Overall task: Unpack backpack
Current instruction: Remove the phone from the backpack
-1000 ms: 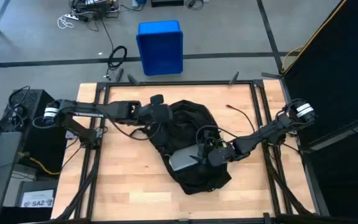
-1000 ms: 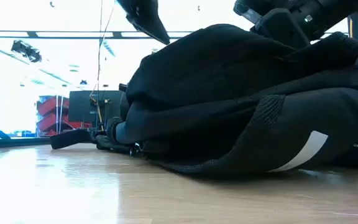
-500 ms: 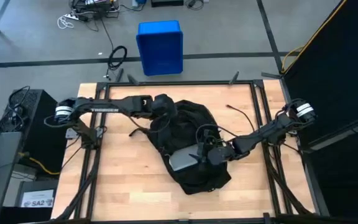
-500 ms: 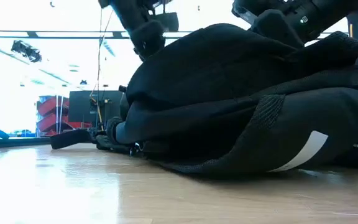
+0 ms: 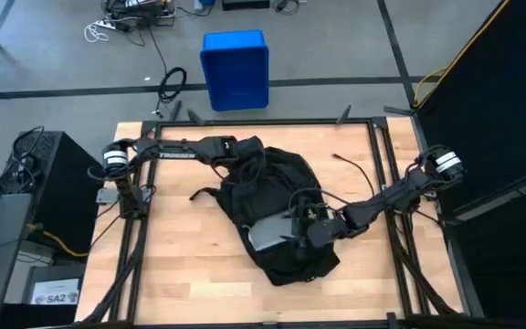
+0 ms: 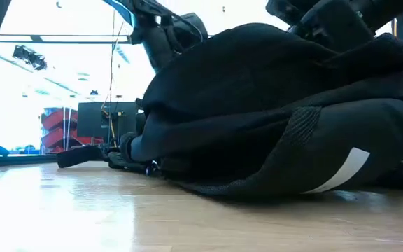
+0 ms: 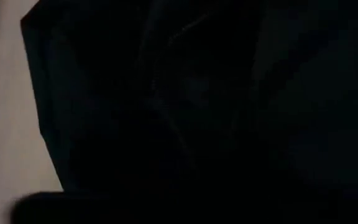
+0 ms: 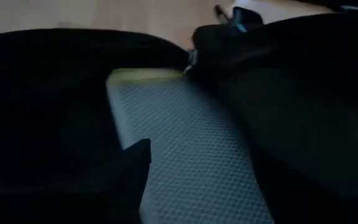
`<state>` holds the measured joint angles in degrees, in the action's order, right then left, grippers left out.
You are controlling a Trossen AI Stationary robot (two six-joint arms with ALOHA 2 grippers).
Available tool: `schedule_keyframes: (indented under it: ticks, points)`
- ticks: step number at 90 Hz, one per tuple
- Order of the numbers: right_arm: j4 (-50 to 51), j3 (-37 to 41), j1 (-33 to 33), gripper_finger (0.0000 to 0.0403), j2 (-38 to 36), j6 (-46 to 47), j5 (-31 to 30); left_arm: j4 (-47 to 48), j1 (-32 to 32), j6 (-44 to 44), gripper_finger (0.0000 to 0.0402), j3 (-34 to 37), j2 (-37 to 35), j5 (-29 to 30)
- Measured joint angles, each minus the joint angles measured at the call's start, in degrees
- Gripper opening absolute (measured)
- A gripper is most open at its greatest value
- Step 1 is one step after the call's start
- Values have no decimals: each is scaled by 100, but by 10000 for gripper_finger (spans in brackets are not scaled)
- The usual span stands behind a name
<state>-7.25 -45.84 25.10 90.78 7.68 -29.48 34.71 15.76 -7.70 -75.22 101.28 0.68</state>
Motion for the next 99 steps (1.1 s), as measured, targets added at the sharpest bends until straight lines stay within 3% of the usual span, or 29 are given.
schedule_keyframes:
  ticks: [11,34,63,99]
  points:
    - [284,-2,40,234,0,297,95,-173,270,-64,4,0,10,-638]
    - [1560,-2,25,163,0,1328,171,-499,504,-68,0,2,47,-1021]
    - [1694,-2,180,11,0,1618,1687,-743,550,39,0,2,58,-1039]
    - [1618,-2,921,0,0,2108,2011,-1189,1025,242,0,7,58,-551]
